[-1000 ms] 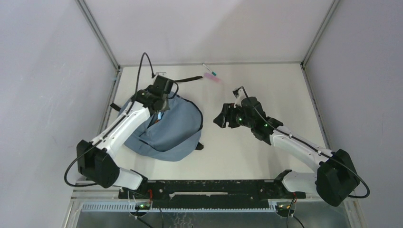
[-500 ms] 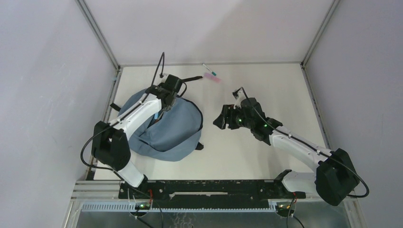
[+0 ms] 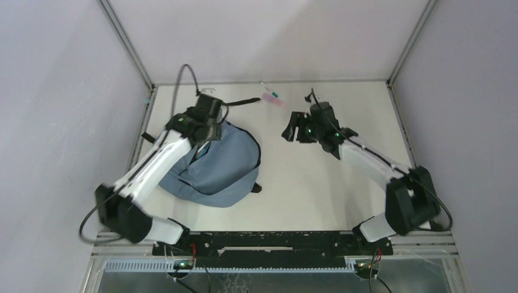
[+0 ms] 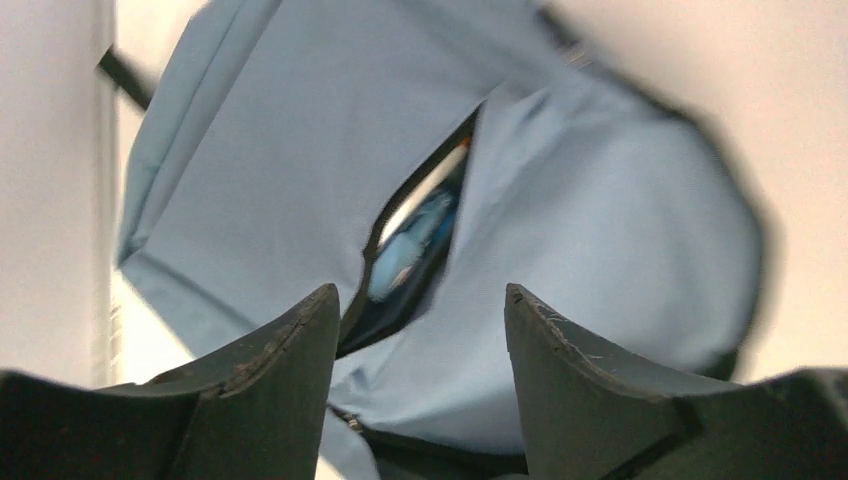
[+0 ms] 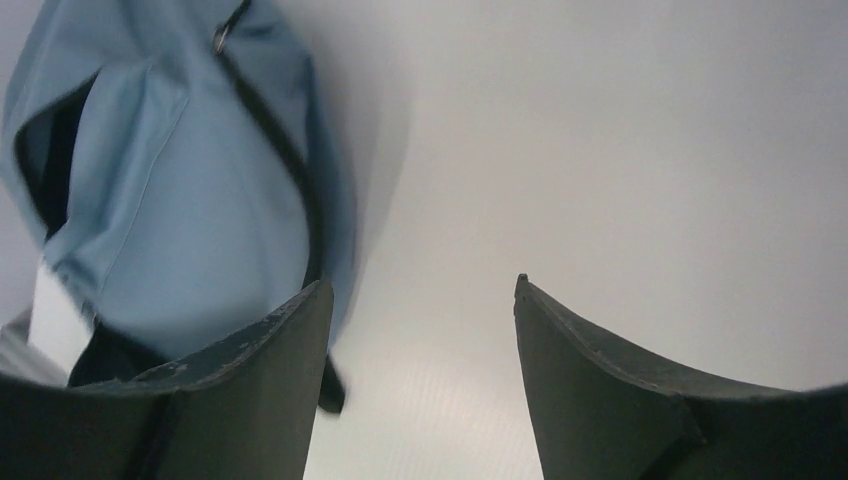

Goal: Pack the student bag
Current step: Place the stationery in the student bag, then move the stationery to the center of the board.

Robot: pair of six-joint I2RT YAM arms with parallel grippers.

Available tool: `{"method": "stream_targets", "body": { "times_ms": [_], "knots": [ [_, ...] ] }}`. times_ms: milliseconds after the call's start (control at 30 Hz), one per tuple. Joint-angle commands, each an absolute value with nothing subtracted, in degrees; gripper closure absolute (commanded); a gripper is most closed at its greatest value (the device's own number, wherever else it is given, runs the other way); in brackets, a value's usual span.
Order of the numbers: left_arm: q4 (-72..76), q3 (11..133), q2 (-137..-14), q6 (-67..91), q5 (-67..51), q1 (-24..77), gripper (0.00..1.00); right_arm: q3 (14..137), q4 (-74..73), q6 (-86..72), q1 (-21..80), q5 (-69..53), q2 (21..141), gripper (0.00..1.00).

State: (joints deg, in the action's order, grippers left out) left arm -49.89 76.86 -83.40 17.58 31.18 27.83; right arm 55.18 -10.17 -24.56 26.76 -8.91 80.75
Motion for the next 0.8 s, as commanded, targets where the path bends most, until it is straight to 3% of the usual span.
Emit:
{"method": "stream_targets", "body": {
  "times_ms": [0, 433, 767],
  "knots": [
    [-39.62, 75.69, -66.87, 21.07, 17.95, 28.21, 0.33, 68.58, -15.2, -21.32, 23.84, -1.56, 92.27, 0.25],
    [-38.34, 69.35, -59.94, 26.72, 8.2, 28.04, 0.31, 129.09, -31.85, -18.78, 21.43, 8.85, 136.03, 0.25],
    [-36.63, 67.34, -60.71, 29.49, 5.03, 28.0, 0.31, 140.63, -15.39, -19.14, 21.11, 6.67, 149.64, 0.19]
  ]
}}
